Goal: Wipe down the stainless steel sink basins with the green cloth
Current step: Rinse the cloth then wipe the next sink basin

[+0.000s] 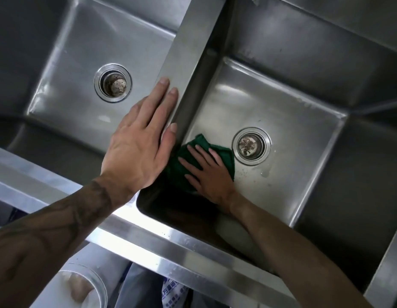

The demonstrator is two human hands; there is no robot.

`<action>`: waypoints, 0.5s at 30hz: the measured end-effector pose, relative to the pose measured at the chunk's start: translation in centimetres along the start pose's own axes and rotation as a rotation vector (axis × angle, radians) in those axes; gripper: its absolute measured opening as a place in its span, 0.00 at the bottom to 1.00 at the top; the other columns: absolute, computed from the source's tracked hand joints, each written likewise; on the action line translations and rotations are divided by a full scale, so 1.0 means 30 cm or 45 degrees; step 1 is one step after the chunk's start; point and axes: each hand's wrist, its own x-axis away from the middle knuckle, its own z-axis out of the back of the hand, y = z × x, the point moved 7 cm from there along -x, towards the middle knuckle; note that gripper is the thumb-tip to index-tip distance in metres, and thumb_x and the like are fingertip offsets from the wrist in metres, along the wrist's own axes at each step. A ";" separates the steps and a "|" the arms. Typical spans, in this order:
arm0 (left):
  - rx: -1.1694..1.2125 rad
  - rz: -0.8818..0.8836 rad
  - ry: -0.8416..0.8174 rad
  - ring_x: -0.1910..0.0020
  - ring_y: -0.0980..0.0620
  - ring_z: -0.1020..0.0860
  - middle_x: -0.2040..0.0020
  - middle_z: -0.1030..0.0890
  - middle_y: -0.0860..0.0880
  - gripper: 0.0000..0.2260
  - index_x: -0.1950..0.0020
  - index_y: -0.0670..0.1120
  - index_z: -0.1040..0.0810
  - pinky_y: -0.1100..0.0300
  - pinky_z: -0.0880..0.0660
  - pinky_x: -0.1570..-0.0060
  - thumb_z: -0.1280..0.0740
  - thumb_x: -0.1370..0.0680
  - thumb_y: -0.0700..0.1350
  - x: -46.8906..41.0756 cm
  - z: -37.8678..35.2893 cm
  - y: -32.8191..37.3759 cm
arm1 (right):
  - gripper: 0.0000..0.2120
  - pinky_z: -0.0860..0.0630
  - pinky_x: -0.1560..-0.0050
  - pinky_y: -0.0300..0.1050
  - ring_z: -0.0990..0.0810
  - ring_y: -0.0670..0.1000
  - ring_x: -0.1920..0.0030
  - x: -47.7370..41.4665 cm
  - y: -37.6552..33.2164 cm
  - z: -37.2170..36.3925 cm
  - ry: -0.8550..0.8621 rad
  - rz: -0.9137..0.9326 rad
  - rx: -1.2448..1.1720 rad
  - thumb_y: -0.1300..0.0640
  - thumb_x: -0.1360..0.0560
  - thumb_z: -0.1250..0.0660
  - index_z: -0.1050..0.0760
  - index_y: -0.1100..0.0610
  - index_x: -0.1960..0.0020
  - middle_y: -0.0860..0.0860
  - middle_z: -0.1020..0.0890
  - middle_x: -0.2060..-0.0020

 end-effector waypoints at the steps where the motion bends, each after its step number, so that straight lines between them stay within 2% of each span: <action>1: 0.003 0.003 0.003 0.18 0.42 0.34 0.13 0.43 0.46 0.25 0.14 0.43 0.41 0.45 0.36 0.19 0.48 0.11 0.49 0.000 0.001 0.000 | 0.24 0.43 0.19 0.58 0.39 0.55 0.18 0.035 0.030 0.010 -0.018 0.051 0.024 0.43 0.15 0.41 0.33 0.44 0.20 0.53 0.37 0.18; 7: 0.019 -0.001 -0.007 0.18 0.41 0.34 0.13 0.44 0.47 0.26 0.14 0.44 0.42 0.44 0.36 0.20 0.49 0.11 0.51 0.000 -0.007 -0.007 | 0.24 0.41 0.20 0.60 0.41 0.55 0.17 0.259 0.170 0.062 -0.097 0.064 0.087 0.43 0.14 0.42 0.35 0.43 0.19 0.53 0.38 0.17; 11: 0.025 -0.002 -0.003 0.18 0.41 0.34 0.13 0.43 0.46 0.25 0.14 0.44 0.42 0.44 0.36 0.19 0.49 0.11 0.50 -0.001 0.000 -0.007 | 0.23 0.43 0.19 0.58 0.39 0.56 0.18 0.111 0.076 0.032 -0.040 0.051 0.052 0.42 0.15 0.40 0.33 0.42 0.20 0.53 0.36 0.18; 15: 0.008 0.010 0.007 0.20 0.41 0.33 0.13 0.43 0.47 0.25 0.14 0.43 0.41 0.46 0.35 0.20 0.48 0.11 0.50 0.002 0.003 -0.001 | 0.24 0.46 0.18 0.57 0.42 0.55 0.17 0.019 0.033 0.003 -0.101 0.078 0.047 0.41 0.14 0.43 0.35 0.41 0.19 0.53 0.39 0.17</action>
